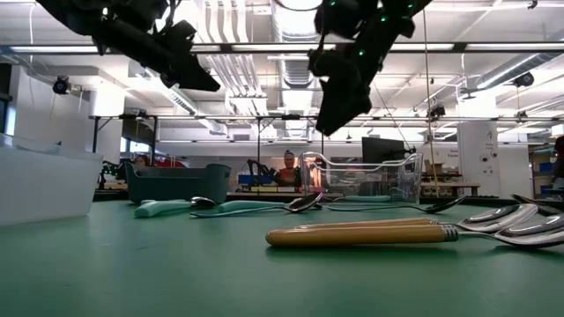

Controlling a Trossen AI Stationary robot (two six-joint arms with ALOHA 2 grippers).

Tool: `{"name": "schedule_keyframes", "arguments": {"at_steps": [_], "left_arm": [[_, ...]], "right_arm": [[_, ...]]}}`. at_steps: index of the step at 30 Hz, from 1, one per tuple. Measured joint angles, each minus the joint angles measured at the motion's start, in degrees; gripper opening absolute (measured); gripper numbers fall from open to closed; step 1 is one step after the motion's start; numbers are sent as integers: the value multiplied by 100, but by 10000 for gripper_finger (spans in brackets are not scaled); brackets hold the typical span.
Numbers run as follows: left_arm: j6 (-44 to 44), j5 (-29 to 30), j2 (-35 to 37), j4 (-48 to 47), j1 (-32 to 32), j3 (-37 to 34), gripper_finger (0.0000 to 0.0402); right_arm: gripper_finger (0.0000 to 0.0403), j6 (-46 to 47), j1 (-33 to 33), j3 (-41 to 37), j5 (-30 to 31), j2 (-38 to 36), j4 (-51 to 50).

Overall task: Sort silverware by color (type)
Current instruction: Put the dark blue spoon into the white bin

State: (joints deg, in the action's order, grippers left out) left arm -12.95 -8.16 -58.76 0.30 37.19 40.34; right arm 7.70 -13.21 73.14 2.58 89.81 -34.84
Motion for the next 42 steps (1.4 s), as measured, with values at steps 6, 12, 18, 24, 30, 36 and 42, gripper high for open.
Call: {"name": "schedule_keyframes", "arguments": {"at_steps": [6, 12, 18, 24, 30, 36, 42], "left_arm": [[0, 10, -2, 17, 0, 2, 111], [-54, 12, -2, 17, 0, 2, 111], [-179, 15, -2, 143, 4, 6, 111], [-270, 17, -2, 271, 4, 11, 111], [-358, 19, -2, 300, 4, 11, 111], [-474, 23, 27, 293, 4, 11, 111], [-460, 25, 32, 180, 4, 7, 111]], "right_arm": [[207, -30, 48, 261, -132, 503, -420], [207, -41, 61, 258, -132, 672, -557], [207, -301, 122, 246, -129, 705, -1012], [208, -541, 175, 222, -130, 705, -1418], [208, -709, 212, 55, -156, 701, -1777], [208, -762, 212, -250, -156, 697, -1926], [208, -658, 210, -540, -156, 697, -1895]]}}
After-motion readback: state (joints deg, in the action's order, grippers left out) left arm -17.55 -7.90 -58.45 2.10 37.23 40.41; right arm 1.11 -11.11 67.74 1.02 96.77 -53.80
